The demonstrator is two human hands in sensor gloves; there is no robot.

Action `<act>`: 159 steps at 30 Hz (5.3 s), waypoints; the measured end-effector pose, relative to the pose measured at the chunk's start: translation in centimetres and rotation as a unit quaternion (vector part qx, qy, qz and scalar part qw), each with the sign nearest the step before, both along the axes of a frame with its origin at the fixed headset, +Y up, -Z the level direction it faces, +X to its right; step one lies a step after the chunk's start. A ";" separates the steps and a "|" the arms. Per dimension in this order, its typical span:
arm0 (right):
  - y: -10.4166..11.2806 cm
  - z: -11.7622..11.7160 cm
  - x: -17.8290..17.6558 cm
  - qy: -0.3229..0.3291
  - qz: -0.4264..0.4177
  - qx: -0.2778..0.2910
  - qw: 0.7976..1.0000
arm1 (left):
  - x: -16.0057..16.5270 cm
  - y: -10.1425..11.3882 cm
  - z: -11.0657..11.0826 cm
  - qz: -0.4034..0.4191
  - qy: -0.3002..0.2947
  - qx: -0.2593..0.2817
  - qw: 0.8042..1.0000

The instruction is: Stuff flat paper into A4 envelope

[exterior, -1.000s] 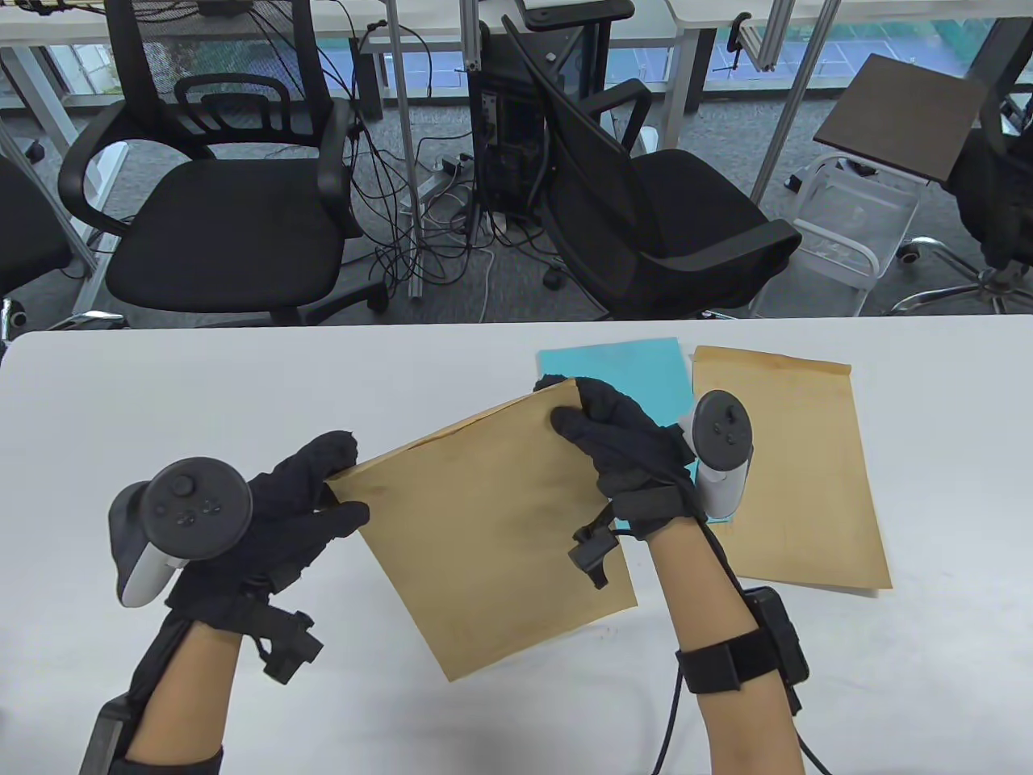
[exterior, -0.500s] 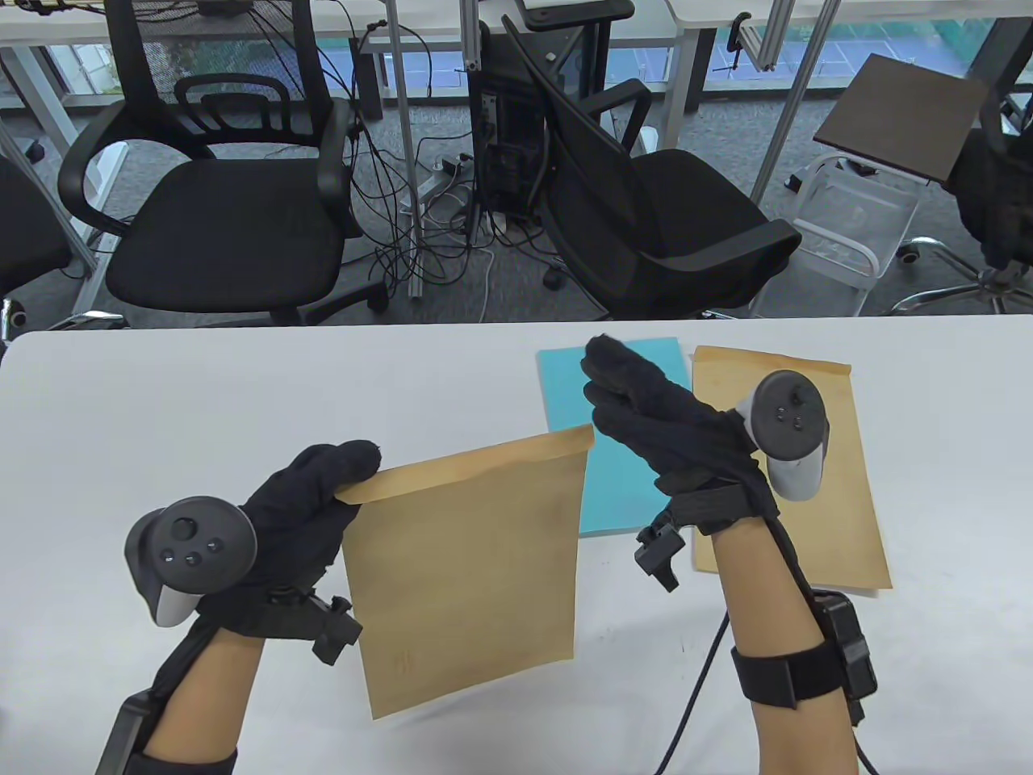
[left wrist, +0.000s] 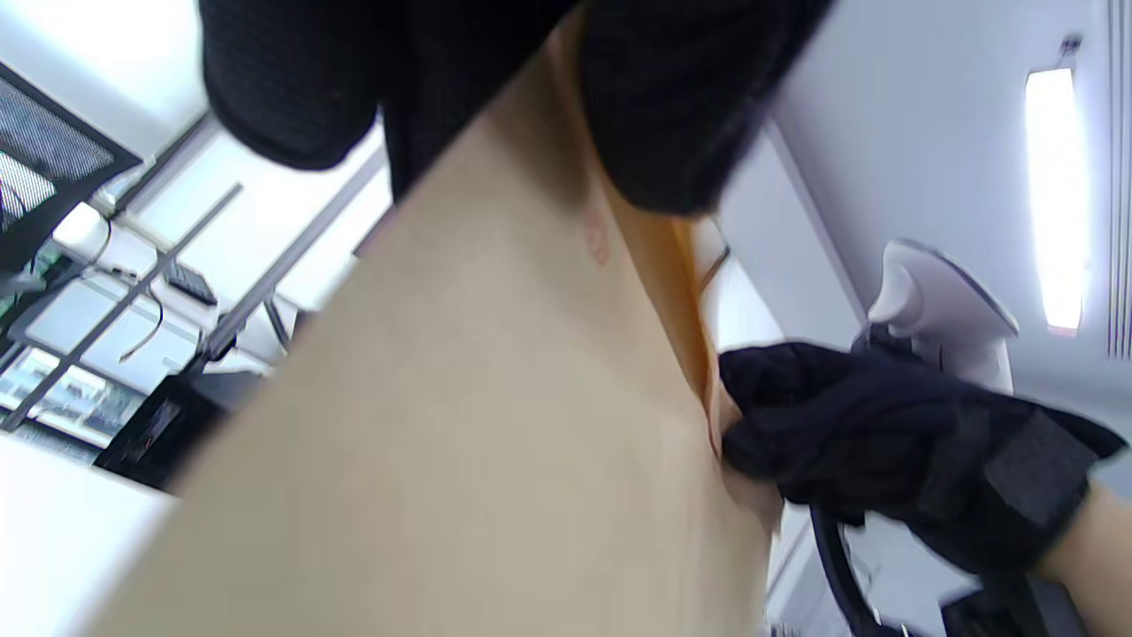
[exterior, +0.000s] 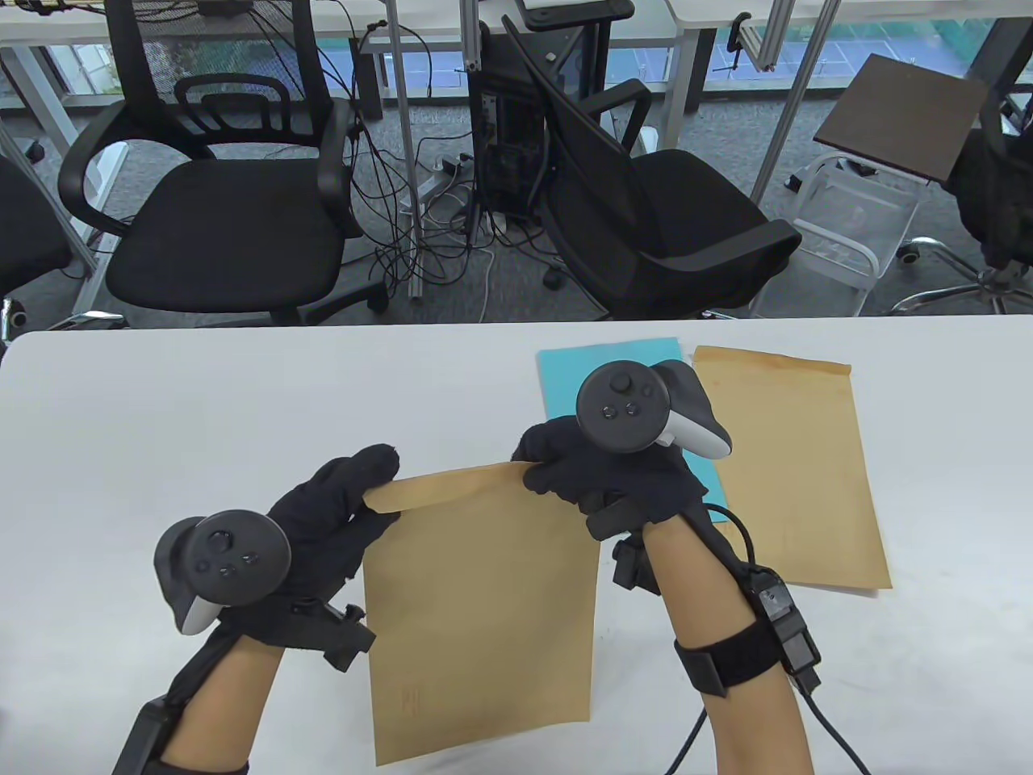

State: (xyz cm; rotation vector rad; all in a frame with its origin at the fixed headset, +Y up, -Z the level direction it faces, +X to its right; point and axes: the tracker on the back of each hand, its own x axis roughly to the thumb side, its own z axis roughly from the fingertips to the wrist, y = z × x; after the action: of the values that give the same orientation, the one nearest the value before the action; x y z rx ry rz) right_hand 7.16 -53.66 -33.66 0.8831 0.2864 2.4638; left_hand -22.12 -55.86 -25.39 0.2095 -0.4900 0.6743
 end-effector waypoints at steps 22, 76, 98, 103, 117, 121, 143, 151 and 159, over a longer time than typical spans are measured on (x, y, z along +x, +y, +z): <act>0.9 2.6 -2.4 0.018 0.046 0.082 0.995 | 1.1 -0.7 -1.8 -0.045 0.042 -0.048 0.997; 0.0 5.1 -4.7 0.016 -0.201 0.144 0.969 | -2.1 1.1 2.6 -0.065 0.120 0.086 0.987; -5.9 3.0 -4.7 0.079 -0.154 -0.034 0.984 | -5.6 -1.9 2.5 0.036 0.075 0.024 0.996; -7.6 2.2 -3.2 0.045 -0.107 -0.045 0.992 | -6.6 -3.0 1.9 0.109 0.069 0.018 0.992; -7.5 0.7 -5.8 -0.087 0.009 0.264 0.960 | -6.3 -10.9 2.4 0.049 0.134 -0.021 0.990; -9.8 -0.8 -9.2 -0.095 0.055 0.258 0.960 | -6.1 -13.6 2.4 0.041 0.154 -0.026 0.987; -22.9 -4.4 -17.8 -0.084 0.277 0.016 0.957 | -5.5 -16.7 3.2 0.007 0.140 -0.065 0.988; -23.6 -5.0 -16.8 -0.086 0.282 -0.043 0.955 | -5.4 -16.7 3.2 0.007 0.134 -0.076 0.988; -23.7 -4.9 -15.6 -0.082 0.282 -0.051 0.955 | -4.8 -17.1 3.1 -0.017 0.122 -0.083 0.989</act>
State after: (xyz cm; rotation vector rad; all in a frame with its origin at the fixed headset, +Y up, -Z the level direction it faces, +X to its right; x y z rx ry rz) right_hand -8.45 -77.35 -38.58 0.6015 0.6794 2.9867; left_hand -26.95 -72.93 -22.26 0.1244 -0.2012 0.6419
